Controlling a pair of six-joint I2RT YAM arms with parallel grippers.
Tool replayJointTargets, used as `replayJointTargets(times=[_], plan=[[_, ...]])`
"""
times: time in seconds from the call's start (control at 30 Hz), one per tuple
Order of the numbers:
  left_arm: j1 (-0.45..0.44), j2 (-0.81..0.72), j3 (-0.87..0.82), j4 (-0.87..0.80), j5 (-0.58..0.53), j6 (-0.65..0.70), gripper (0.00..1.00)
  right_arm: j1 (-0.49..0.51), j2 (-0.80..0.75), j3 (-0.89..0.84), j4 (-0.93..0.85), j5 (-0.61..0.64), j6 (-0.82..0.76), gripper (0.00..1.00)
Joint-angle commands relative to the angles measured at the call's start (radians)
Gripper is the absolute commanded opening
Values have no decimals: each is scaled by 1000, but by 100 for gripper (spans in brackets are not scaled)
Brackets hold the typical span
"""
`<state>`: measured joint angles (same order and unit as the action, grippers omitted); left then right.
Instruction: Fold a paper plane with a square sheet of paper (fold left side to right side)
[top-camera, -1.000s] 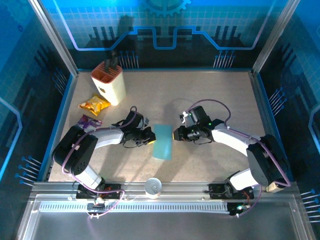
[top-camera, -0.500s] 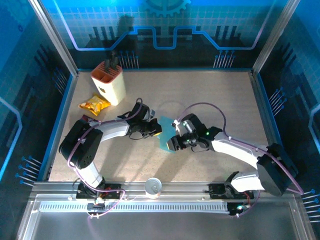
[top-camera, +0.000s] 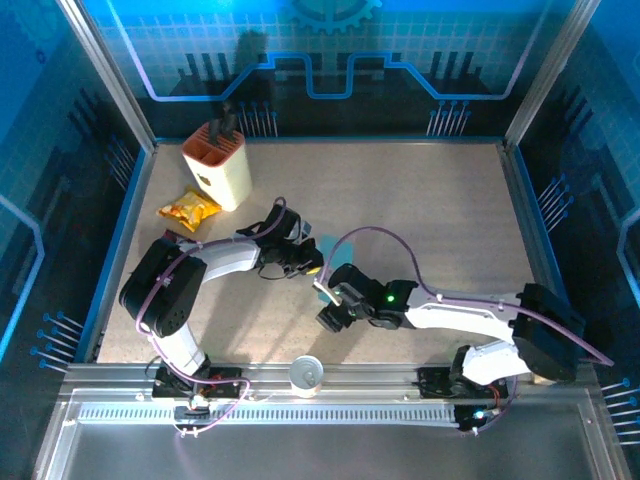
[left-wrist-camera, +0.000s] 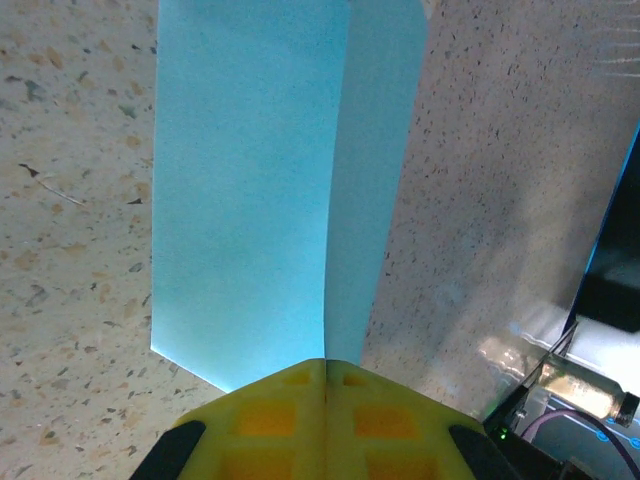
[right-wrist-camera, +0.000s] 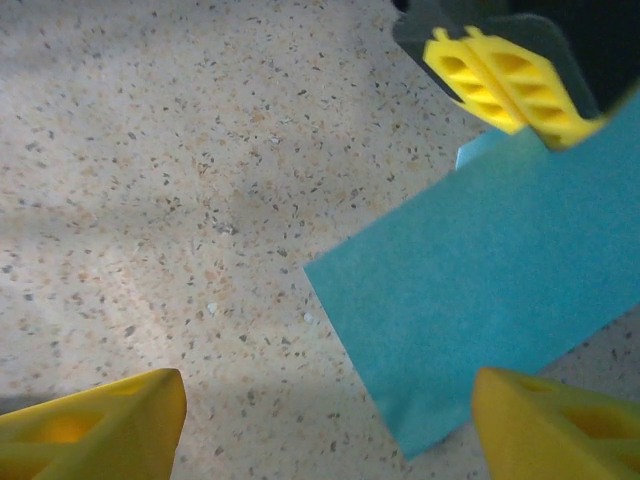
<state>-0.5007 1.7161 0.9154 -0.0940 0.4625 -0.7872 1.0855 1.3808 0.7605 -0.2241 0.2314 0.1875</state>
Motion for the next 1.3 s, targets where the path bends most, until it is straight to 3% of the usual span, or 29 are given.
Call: replayJointTargets(times=[0.0,0.3,0.6,0.73,0.87,1.03,1.17,1.27], plan=[[-9,3,30,-39,25,-22,0,37,67,59,-3,119,-87,76],[-16,4,37,-48,20,-30,0,60,211,115,14,172,-122,67],[-18,-1,38,-61,5,-23,0,62,171,96,27,219,-97,29],[-16,-3,42,-61,-4,-20,7,55,143,83,14,200,-83,14],[-16,-16,45,-75,-17,-2,17,26,126,65,8,121,-60,5],[9,-73,32,-118,-46,27,33,-49,111,30,44,-69,-15,1],[50,-154,-8,-129,-66,34,39,-125,103,-7,103,-243,30,1],[60,-189,-8,-149,-73,54,37,-177,108,-34,159,-372,77,1]])
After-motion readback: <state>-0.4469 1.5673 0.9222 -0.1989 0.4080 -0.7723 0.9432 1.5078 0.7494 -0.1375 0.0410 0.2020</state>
